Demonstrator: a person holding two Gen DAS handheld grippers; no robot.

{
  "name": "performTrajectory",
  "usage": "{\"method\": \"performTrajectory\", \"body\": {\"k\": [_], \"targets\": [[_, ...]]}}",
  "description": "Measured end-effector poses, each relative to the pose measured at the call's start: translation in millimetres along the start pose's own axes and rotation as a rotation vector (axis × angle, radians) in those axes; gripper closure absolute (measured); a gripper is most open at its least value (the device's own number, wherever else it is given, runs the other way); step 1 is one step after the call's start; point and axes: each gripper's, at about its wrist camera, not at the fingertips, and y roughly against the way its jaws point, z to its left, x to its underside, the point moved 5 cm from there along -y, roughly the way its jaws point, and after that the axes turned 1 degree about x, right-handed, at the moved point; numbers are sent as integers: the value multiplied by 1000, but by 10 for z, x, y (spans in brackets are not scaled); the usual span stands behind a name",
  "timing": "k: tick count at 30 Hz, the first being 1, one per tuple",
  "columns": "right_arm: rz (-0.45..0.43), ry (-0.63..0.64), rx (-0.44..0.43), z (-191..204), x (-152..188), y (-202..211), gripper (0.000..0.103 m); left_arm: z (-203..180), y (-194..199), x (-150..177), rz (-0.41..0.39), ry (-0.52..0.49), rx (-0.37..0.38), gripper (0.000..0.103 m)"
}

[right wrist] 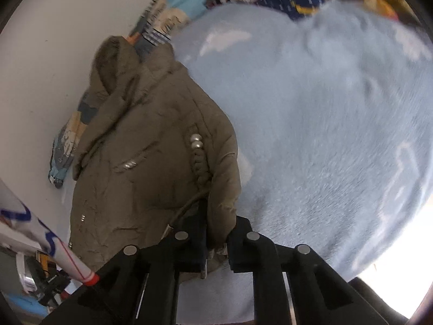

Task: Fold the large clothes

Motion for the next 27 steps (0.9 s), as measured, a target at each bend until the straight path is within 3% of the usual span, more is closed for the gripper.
{"method": "performTrajectory", "body": {"k": [5, 10, 12, 13, 14, 16, 18, 20, 23, 27], "targets": [[-87, 105, 46, 169, 119, 314, 95, -38, 191, 103, -12, -1, 23, 84], [-79, 130, 71, 71, 361, 629, 95, 33, 419, 323, 8, 10, 40, 83], [-75, 144, 104, 3, 464, 743, 94, 94, 443, 353, 20, 30, 25, 79], [-61, 132, 108, -48, 498, 760, 94, 122, 469, 345, 16, 39, 6, 69], [-46, 103, 102, -101, 509, 762, 91, 152, 500, 317, 8, 45, -25, 49], [-38, 81, 102, -138, 501, 755, 86, 175, 583, 228, -24, 42, -64, 36], [-15, 60, 136, -176, 504, 766, 67, 147, 714, 117, -64, 21, -96, 34], [-34, 26, 144, -223, 472, 859, 54, 107, 878, 49, -107, -1, -105, 34], [-135, 42, 212, -214, 292, 1140, 53, -82, 976, -145, -147, -71, -118, 34], [-217, 131, 158, 120, -10, 1335, 53, -455, 941, -444, -161, -150, -127, 34]]}}
